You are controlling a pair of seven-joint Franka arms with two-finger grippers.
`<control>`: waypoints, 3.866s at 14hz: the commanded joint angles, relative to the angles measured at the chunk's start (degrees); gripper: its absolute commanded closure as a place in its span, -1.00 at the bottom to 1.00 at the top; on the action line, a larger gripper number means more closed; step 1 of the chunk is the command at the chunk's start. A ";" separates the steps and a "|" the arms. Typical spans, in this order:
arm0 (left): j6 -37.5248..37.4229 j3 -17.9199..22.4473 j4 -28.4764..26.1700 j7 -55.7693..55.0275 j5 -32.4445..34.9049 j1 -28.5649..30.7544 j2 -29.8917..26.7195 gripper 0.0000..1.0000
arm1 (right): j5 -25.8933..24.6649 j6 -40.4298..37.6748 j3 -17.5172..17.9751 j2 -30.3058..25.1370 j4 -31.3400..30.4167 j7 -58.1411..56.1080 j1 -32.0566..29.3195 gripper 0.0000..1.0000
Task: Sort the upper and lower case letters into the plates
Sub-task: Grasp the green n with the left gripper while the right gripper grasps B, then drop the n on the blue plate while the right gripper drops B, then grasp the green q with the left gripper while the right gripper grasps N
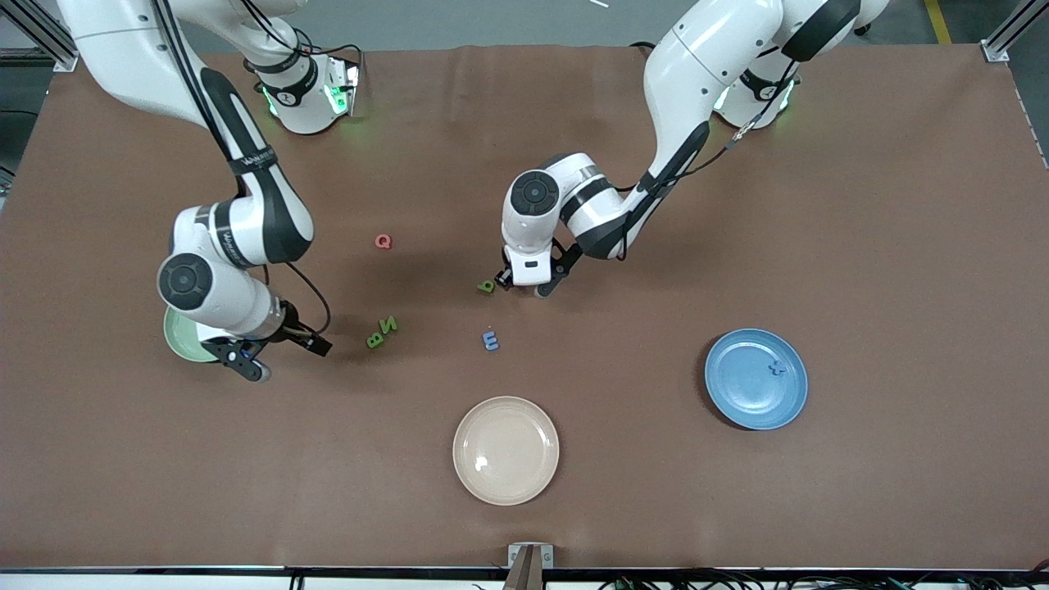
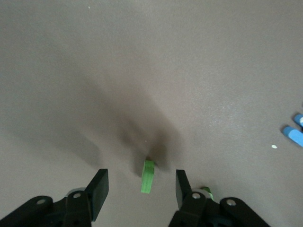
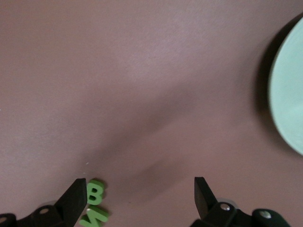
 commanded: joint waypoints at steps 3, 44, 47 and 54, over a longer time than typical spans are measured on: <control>2.49 0.76 0.04 -0.71 0.18 -0.80 1.44 0.19 | 2.72 -0.03 -0.56 3.12 3.13 2.88 3.15 -1.00; -15.10 0.67 3.03 31.05 3.17 14.95 -6.91 -0.86 | 2.20 -0.03 -1.00 -3.90 -6.18 -29.15 -8.77 0.90; -13.24 0.76 7.84 14.82 3.26 8.90 -2.53 -0.76 | 2.20 0.50 -1.00 -3.82 -7.50 -41.48 -14.66 0.90; -7.90 0.94 13.92 -12.11 3.08 0.35 4.69 -0.37 | 2.20 17.28 -1.00 -3.21 -17.25 -54.77 -21.44 0.85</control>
